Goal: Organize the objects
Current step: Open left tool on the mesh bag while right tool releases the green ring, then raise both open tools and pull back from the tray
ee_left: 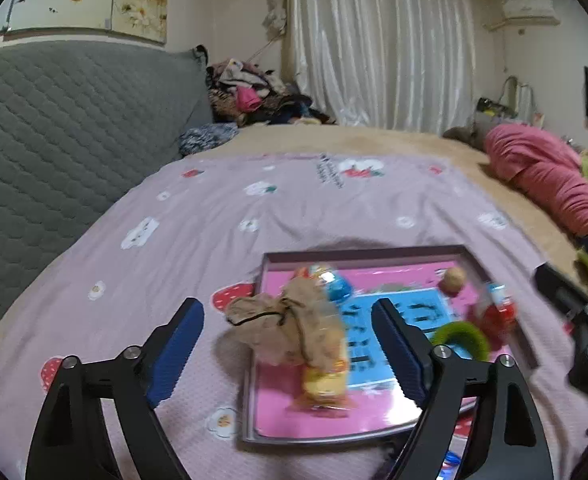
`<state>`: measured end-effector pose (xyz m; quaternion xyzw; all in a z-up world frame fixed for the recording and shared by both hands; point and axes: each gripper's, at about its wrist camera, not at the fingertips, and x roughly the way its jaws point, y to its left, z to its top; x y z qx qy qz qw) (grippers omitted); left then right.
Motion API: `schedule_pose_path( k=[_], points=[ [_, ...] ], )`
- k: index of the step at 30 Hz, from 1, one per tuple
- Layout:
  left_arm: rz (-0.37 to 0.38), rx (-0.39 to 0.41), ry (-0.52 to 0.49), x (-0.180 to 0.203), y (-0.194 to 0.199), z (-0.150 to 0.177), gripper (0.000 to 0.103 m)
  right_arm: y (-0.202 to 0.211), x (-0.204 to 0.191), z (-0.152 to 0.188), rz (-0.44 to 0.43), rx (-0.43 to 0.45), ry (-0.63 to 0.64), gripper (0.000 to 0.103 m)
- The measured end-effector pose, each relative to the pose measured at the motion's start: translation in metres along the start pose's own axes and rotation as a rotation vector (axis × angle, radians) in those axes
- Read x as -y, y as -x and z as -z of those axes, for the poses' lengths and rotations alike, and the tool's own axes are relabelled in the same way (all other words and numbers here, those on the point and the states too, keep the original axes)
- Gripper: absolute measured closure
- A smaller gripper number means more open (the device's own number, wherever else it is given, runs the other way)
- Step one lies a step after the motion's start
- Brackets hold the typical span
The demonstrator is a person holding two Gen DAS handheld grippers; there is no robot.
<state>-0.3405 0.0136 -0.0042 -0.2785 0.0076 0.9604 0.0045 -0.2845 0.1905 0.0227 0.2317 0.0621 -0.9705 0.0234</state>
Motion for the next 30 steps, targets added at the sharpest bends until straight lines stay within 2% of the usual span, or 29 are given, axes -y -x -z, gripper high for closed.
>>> schedule_pose_path(
  k=[5, 8, 10, 14, 18, 22, 25, 27, 30],
  points=[
    [0.007, 0.022, -0.011, 0.004, 0.024, 0.003, 0.003, 0.018, 0.005, 0.002, 0.038, -0.018, -0.038, 0.009],
    [0.033, 0.021, 0.007, 0.001, 0.037, 0.006, 0.003, 0.033, 0.007, 0.003, 0.054, -0.007, -0.044, 0.008],
    [0.025, 0.030, 0.005, 0.001, 0.044, 0.005, 0.003, 0.043, 0.008, 0.006, 0.065, -0.007, -0.053, 0.004],
    [-0.017, 0.066, -0.011, -0.002, 0.062, 0.007, 0.002, 0.055, 0.008, 0.007, 0.058, -0.014, -0.053, 0.004],
    [-0.025, 0.039, 0.001, -0.013, 0.068, 0.014, 0.002, 0.060, 0.006, 0.007, 0.080, -0.046, -0.042, 0.004],
    [-0.079, 0.008, -0.027, -0.018, 0.074, 0.032, 0.002, 0.070, 0.003, 0.003, 0.048, -0.073, -0.030, 0.004],
    [-0.053, -0.045, -0.007, -0.022, 0.082, 0.036, 0.002, 0.085, 0.002, 0.000, 0.045, -0.074, -0.023, 0.004],
    [-0.046, -0.057, -0.014, -0.023, 0.094, 0.033, 0.002, 0.095, 0.002, -0.001, 0.048, -0.079, -0.020, 0.004],
    [-0.051, -0.033, -0.009, -0.025, 0.126, 0.027, 0.002, 0.113, 0.003, -0.004, 0.043, -0.075, -0.023, 0.004]
  ],
)
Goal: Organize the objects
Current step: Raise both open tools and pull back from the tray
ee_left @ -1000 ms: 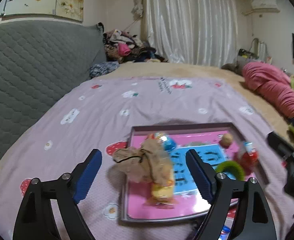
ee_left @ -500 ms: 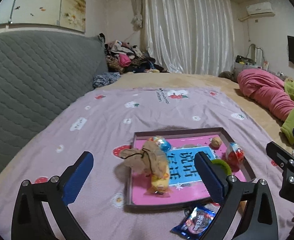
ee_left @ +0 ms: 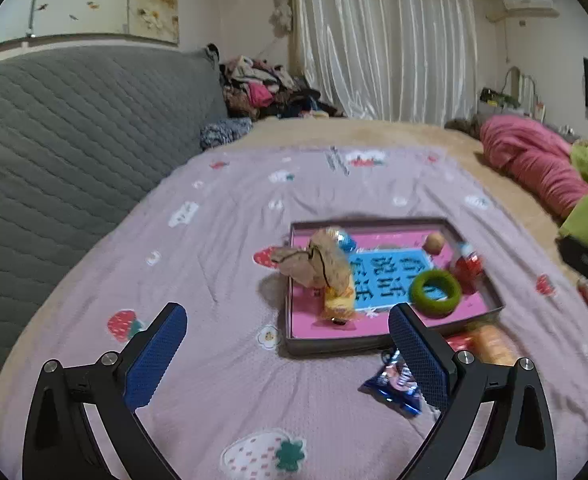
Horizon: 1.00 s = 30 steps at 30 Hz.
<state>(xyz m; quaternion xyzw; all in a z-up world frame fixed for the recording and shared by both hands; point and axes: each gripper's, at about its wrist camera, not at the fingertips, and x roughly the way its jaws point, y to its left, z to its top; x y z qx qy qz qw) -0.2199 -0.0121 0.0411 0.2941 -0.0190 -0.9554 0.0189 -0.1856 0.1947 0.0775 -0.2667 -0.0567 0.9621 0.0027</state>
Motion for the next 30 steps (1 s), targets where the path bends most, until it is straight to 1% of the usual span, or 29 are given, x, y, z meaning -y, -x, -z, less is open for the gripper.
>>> schedule_pose_path(
  k=[2, 6, 9, 12, 15, 18, 21, 24, 27, 30],
  points=[
    [0.003, 0.016, 0.001, -0.001, 0.023, -0.003, 0.002, 0.016, 0.002, -0.003, -0.006, 0.017, -0.006, 0.004],
    [-0.001, 0.015, -0.015, 0.000, 0.051, -0.005, 0.002, 0.045, 0.002, -0.012, -0.013, 0.037, -0.002, 0.004],
    [-0.002, 0.029, -0.026, 0.000, 0.077, -0.007, 0.002, 0.069, 0.000, -0.018, -0.037, 0.064, 0.004, 0.004],
    [-0.002, 0.047, -0.023, -0.001, 0.100, -0.009, 0.002, 0.094, -0.004, -0.024, -0.029, 0.100, 0.023, 0.004],
    [0.001, 0.060, -0.018, -0.002, 0.120, -0.013, 0.002, 0.115, -0.004, -0.028, -0.032, 0.110, 0.030, 0.003],
    [0.008, 0.072, -0.011, -0.005, 0.141, -0.015, 0.002, 0.136, -0.005, -0.028, -0.028, 0.142, 0.034, 0.003],
    [0.022, 0.090, -0.015, -0.005, 0.161, -0.015, 0.002, 0.153, -0.003, -0.026, -0.031, 0.160, 0.033, 0.001],
    [0.010, 0.105, -0.022, -0.005, 0.178, -0.015, 0.002, 0.165, -0.002, -0.025, -0.035, 0.166, 0.029, 0.001],
    [0.018, 0.112, -0.022, -0.005, 0.192, -0.015, 0.002, 0.176, 0.000, -0.025, -0.043, 0.167, 0.022, 0.001],
    [0.010, 0.133, -0.034, -0.002, 0.207, -0.015, 0.002, 0.187, -0.001, -0.024, -0.042, 0.172, 0.034, 0.001]
  ],
)
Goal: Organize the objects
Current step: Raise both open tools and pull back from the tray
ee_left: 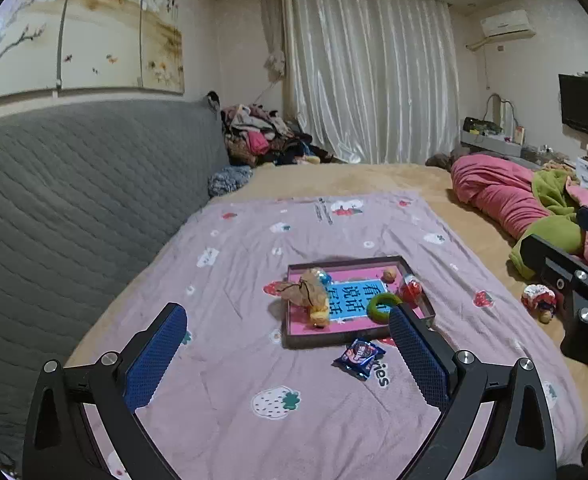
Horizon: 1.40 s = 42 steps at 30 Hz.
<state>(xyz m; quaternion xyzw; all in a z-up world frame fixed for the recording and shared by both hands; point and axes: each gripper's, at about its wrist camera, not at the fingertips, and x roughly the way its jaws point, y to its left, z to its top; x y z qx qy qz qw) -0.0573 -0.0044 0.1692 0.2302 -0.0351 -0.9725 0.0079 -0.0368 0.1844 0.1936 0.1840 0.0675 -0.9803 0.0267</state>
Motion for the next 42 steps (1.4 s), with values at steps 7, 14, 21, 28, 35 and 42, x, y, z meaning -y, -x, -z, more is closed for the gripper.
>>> schedule_pose_path(
  k=[7, 14, 21, 28, 35, 42],
  points=[
    [0.003, 0.009, -0.005, 0.005, 0.023, 0.003, 0.002, 0.029, 0.004, 0.003, 0.002, 0.015, 0.000, 0.001],
    [0.011, 0.000, -0.015, 0.015, 0.034, 0.015, 0.002, 0.050, 0.013, 0.011, 0.004, 0.020, -0.011, 0.001],
    [0.025, -0.010, -0.035, 0.027, 0.040, 0.029, 0.002, 0.056, 0.016, 0.026, 0.013, -0.006, -0.014, 0.001],
    [0.028, -0.024, -0.048, 0.033, 0.040, 0.040, 0.002, 0.055, 0.016, 0.041, 0.006, -0.040, -0.023, 0.001],
    [0.034, -0.069, -0.040, 0.033, 0.022, 0.055, 0.002, 0.045, 0.015, 0.053, 0.007, -0.073, -0.013, 0.001],
    [0.040, -0.127, -0.055, 0.041, -0.005, 0.073, 0.002, 0.027, 0.020, 0.068, 0.007, -0.116, -0.014, 0.001]
  ],
)
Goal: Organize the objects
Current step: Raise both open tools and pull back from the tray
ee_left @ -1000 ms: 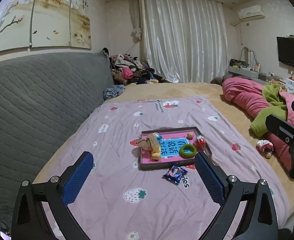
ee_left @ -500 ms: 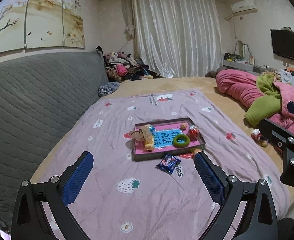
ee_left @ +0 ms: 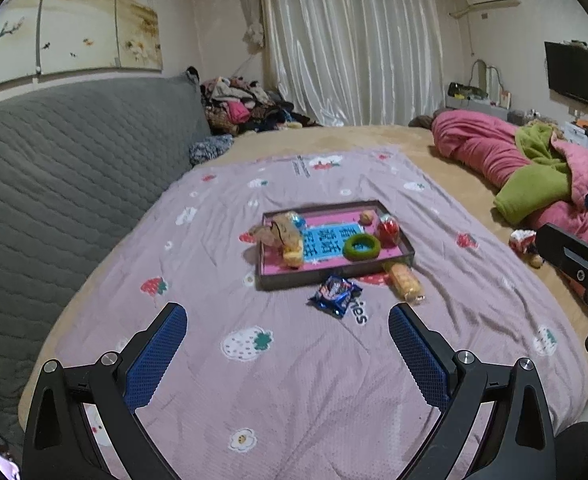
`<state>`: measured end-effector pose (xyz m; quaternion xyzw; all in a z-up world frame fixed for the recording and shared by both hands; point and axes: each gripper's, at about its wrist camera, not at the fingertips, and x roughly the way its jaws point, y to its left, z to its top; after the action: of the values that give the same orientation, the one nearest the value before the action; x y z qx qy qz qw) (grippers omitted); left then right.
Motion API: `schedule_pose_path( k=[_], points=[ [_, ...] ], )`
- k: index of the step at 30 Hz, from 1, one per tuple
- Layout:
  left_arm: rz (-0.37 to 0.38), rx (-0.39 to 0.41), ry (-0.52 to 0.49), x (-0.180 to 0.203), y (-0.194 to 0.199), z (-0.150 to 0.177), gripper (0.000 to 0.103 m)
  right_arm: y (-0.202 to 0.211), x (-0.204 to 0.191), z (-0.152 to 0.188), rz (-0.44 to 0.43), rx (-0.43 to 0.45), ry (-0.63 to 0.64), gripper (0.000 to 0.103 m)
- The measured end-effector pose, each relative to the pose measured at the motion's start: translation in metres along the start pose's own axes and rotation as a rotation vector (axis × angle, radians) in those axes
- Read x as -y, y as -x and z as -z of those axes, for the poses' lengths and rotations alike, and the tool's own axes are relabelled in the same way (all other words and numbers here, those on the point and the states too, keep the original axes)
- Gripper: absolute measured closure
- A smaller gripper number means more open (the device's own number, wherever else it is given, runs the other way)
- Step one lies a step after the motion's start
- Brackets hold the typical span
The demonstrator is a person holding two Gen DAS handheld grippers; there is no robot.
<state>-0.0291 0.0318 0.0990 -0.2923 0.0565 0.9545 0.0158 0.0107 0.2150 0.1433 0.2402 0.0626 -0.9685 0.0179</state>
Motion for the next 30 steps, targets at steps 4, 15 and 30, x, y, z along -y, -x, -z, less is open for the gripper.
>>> schedule_pose_path(
  k=[4, 15, 30],
  points=[
    [0.008, -0.035, -0.016, 0.007, -0.020, 0.009, 0.002, -0.018, 0.004, 0.010, -0.001, -0.036, -0.014, 0.001],
    [0.041, -0.100, -0.041, 0.020, -0.064, 0.025, 0.002, -0.062, 0.001, 0.033, -0.012, -0.109, -0.009, 0.001],
    [0.069, -0.189, -0.074, 0.035, -0.119, 0.045, 0.002, -0.117, 0.001, 0.062, -0.027, -0.213, -0.006, 0.001]
  ],
)
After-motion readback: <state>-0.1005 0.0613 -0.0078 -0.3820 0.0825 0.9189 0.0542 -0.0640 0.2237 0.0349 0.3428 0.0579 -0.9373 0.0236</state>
